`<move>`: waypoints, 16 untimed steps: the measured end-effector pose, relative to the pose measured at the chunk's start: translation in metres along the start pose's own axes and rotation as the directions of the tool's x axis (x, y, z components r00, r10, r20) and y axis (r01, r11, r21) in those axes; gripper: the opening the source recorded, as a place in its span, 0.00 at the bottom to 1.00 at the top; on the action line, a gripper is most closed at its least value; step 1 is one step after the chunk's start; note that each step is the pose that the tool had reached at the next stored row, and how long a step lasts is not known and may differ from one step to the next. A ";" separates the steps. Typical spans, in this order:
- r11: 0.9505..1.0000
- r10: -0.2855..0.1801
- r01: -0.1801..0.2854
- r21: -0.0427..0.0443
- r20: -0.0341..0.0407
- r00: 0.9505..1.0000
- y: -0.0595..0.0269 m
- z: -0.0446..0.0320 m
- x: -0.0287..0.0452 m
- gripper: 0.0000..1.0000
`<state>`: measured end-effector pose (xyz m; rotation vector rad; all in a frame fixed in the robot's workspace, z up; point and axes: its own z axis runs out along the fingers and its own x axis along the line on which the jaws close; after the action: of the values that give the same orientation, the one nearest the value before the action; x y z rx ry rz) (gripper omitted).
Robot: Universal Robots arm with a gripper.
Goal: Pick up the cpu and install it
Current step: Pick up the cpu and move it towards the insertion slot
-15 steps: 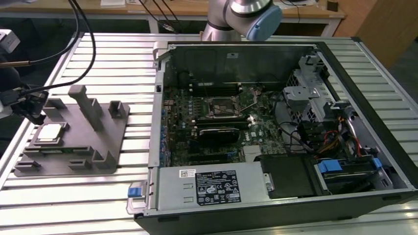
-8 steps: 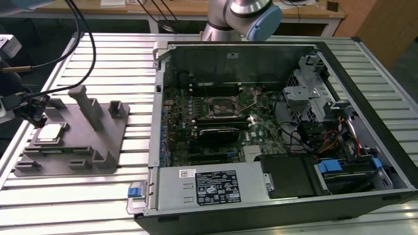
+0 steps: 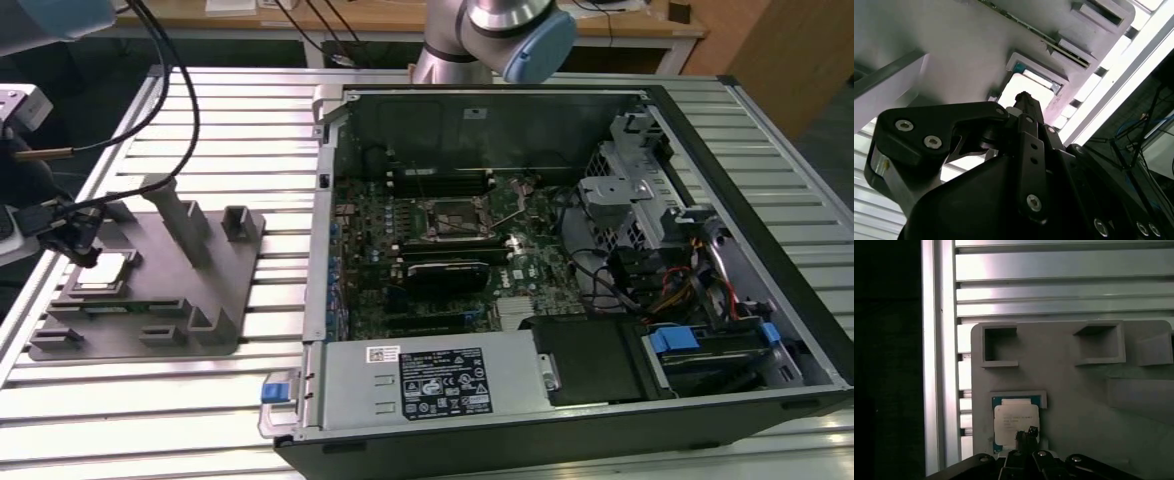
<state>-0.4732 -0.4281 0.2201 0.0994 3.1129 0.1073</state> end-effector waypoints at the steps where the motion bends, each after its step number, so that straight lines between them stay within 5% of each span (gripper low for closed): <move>1: 1.000 0.000 0.000 0.000 0.000 1.000 -0.0001 0.0017 0.0001 0.11; 16: 1.000 0.000 0.000 0.000 0.000 1.000 0.0016 0.0195 0.0046 0.11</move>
<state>-0.4771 -0.4249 0.2007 0.0993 3.1130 0.1071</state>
